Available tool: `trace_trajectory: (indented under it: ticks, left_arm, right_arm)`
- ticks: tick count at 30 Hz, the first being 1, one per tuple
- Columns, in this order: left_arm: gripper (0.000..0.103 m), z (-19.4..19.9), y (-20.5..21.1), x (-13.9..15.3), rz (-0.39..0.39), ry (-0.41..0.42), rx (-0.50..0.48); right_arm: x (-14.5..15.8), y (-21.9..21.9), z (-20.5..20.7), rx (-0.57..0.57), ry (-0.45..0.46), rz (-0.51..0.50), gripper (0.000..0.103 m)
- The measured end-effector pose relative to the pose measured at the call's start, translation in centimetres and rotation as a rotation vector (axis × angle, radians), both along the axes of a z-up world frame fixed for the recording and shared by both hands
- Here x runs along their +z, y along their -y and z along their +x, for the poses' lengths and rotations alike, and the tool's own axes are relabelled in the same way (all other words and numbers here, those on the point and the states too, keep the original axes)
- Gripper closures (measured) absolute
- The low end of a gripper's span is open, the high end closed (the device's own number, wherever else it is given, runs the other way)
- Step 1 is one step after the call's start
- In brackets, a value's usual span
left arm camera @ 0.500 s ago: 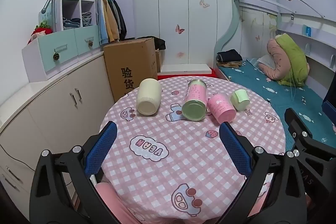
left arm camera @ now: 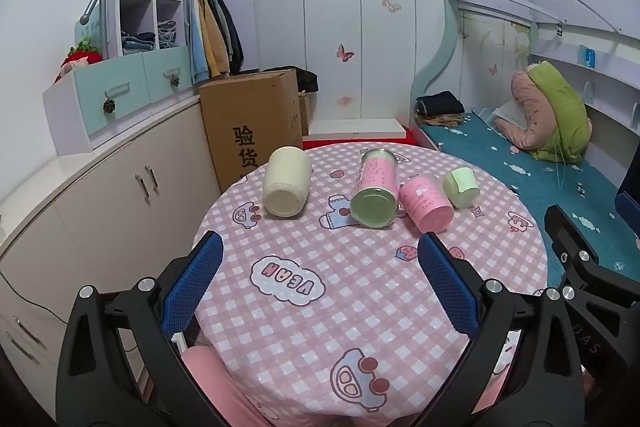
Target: Flip cup upright
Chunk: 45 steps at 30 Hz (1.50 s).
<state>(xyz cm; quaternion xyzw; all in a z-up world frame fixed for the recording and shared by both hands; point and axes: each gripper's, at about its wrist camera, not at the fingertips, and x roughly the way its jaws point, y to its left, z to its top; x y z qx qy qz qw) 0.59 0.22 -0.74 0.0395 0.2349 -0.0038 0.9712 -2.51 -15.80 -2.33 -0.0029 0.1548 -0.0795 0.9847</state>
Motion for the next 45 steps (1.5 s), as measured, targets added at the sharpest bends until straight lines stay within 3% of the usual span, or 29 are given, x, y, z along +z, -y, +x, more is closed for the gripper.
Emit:
trace_trajectory:
  ticks: [45]
  left_arm:
    - [0.005, 0.71, 0.11, -0.87, -0.003, -0.032, -0.006]
  right_arm:
    - [0.09, 0.1, 0.19, -0.001, -0.021, 0.017, 0.008]
